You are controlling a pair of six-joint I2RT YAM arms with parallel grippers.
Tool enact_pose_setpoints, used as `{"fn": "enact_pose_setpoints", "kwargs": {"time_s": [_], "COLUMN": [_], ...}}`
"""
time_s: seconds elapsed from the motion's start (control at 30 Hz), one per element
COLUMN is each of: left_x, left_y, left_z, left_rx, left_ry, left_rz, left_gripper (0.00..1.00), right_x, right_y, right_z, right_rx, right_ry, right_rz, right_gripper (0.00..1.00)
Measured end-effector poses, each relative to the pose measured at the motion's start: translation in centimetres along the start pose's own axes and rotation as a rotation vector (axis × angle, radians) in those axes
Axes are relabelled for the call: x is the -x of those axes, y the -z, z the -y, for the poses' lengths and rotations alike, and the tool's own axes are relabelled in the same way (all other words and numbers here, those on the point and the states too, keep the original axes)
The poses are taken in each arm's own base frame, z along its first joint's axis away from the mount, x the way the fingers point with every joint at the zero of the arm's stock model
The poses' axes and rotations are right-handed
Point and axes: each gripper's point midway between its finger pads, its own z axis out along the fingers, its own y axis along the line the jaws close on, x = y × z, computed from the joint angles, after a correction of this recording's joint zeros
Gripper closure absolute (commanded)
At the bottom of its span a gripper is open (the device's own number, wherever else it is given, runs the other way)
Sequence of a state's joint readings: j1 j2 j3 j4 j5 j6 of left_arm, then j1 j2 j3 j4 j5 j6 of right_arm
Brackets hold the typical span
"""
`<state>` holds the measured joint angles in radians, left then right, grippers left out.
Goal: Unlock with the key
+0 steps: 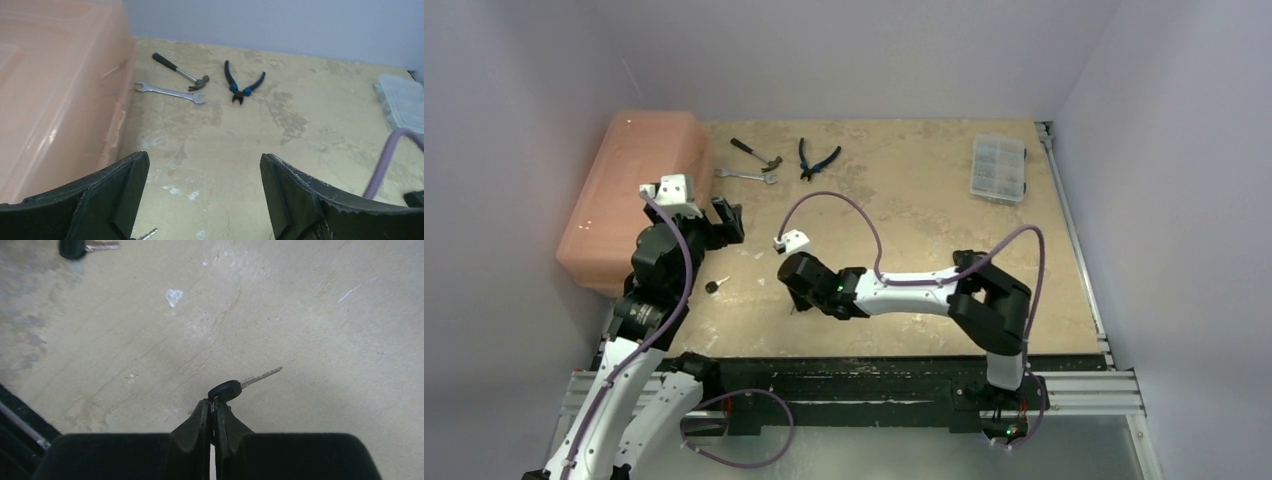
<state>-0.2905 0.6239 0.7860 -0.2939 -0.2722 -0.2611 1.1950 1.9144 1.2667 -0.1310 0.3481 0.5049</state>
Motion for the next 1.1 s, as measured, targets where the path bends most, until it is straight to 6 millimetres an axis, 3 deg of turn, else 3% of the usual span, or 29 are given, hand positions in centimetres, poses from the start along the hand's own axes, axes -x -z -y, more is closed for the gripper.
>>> {"fn": "enact_pose_setpoints", "kwargs": {"time_s": [0.33,0.63,0.9,1.1], "left_x": [-2.4,-1.6,-2.1,-3.3], "left_y": [0.8,3.6,5.2,5.7], "left_z": [2.7,4.6,8.2,10.7], "left_rx": [-0.152,-0.234,-0.409,-0.552], "left_ry": [0.024,0.163,0.299,0.368], "left_rz": [-0.119,-0.176,-0.265,-0.329], "left_gripper": [0.13,0.14,0.19,0.21], "right_x": [5.6,7.9,9.6,11.0], "right_y": [6.4,10.3,14.8,16.8], "right_z": [0.0,1.2,2.1,1.8], "right_rx": [0.121,0.167,0.231,0.26], "right_ry": [-0.02,0.047,0.101,0.137], "right_rz": [0.255,0.452,0.656,0.746], "right_gripper": [1.0,1.0,1.0,1.0]}}
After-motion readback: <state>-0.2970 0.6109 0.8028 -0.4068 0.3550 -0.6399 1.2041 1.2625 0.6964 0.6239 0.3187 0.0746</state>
